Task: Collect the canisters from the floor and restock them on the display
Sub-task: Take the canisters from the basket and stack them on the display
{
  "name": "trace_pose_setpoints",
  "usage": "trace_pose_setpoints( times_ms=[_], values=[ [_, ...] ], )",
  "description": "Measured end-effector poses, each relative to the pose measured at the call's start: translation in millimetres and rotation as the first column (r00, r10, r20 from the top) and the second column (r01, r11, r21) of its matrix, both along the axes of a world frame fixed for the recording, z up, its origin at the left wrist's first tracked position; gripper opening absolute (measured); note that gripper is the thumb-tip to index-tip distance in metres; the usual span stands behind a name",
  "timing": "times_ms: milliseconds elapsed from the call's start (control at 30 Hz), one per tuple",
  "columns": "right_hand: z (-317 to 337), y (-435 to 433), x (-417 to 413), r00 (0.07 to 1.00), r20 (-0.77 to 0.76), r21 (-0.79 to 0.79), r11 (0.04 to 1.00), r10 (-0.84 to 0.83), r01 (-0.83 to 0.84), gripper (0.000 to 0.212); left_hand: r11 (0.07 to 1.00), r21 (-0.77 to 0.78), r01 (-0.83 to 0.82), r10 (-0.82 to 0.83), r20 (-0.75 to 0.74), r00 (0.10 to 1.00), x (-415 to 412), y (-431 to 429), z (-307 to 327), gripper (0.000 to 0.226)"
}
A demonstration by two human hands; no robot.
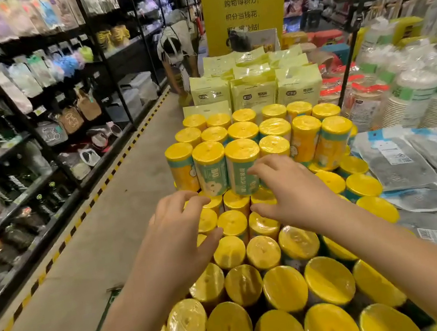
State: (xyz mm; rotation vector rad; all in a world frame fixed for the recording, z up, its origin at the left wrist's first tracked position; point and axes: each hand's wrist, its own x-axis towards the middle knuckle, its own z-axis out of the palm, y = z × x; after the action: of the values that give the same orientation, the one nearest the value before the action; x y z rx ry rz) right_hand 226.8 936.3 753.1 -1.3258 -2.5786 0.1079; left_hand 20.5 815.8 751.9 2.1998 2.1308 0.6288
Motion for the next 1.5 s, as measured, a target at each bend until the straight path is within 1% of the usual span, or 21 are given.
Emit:
trace_pose_setpoints(
  times_ms=[67,200,367,533,600,700,800,967,1100,1200,1300,1400,1500],
  values=[
    [7,-34,-4,0.995,0.044,-0.066,0.994,0.088,-0.085,0.068,1.0,-0.012,-0.006,0.005,-0.09,0.996,2,-9,1,0.056],
    [13,-90,-8,0.975,0.054,-0.059,0.976,0.214,-0.21,0.059,0.998,-0.055,-0.035,0.02,-0.256,0.966,-2,-38,-5,0.054],
    [11,-141,-19,0.938,0.057,-0.029,0.94,0.341,-0.34,0.056,0.989,-0.087,-0.122,0.095,-0.258,0.962,-2,-92,-9,0.053],
    [7,-186,-39,0.873,0.057,-0.024,0.874,0.485,-0.485,0.062,0.945,-0.134,-0.298,0.26,-0.243,0.934,5,-169,-7,0.055],
    [7,-210,-49,0.833,0.061,-0.044,0.835,0.55,-0.548,0.06,0.903,-0.163,-0.398,0.357,-0.234,0.904,11,-206,-10,0.056],
    [5,-251,-59,0.744,0.073,-0.057,0.747,0.665,-0.662,0.057,0.79,-0.254,-0.558,0.501,-0.256,0.826,23,-263,-18,0.059],
    [-1,-292,-68,0.636,0.068,-0.085,0.64,0.769,-0.764,0.058,0.684,-0.28,-0.674,0.631,-0.237,0.739,37,-325,-28,0.056],
    [-13,-364,-94,0.475,0.073,-0.141,0.481,0.877,-0.865,0.058,0.51,-0.331,-0.794,0.774,-0.226,0.591,52,-430,-50,0.06],
    [-27,-418,-117,0.395,0.058,-0.191,0.399,0.917,-0.897,0.057,0.384,-0.362,-0.849,0.855,-0.209,0.475,49,-504,-67,0.062],
    [-44,-455,-139,0.358,0.068,-0.229,0.363,0.931,-0.903,0.057,0.324,-0.391,-0.861,0.895,-0.167,0.413,37,-551,-80,0.063],
    [-63,-492,-168,0.331,0.09,-0.233,0.343,0.939,-0.91,0.06,0.299,-0.386,-0.873,0.925,-0.106,0.364,17,-596,-94,0.063],
    [-82,-527,-203,0.363,0.104,-0.255,0.377,0.926,-0.89,0.063,0.295,-0.398,-0.869,0.937,-0.057,0.344,-13,-639,-107,0.055],
    [-107,-554,-235,0.412,0.143,-0.264,0.436,0.9,-0.861,0.066,0.299,-0.426,-0.854,0.937,-0.037,0.347,-53,-678,-126,0.058]
  ],
)
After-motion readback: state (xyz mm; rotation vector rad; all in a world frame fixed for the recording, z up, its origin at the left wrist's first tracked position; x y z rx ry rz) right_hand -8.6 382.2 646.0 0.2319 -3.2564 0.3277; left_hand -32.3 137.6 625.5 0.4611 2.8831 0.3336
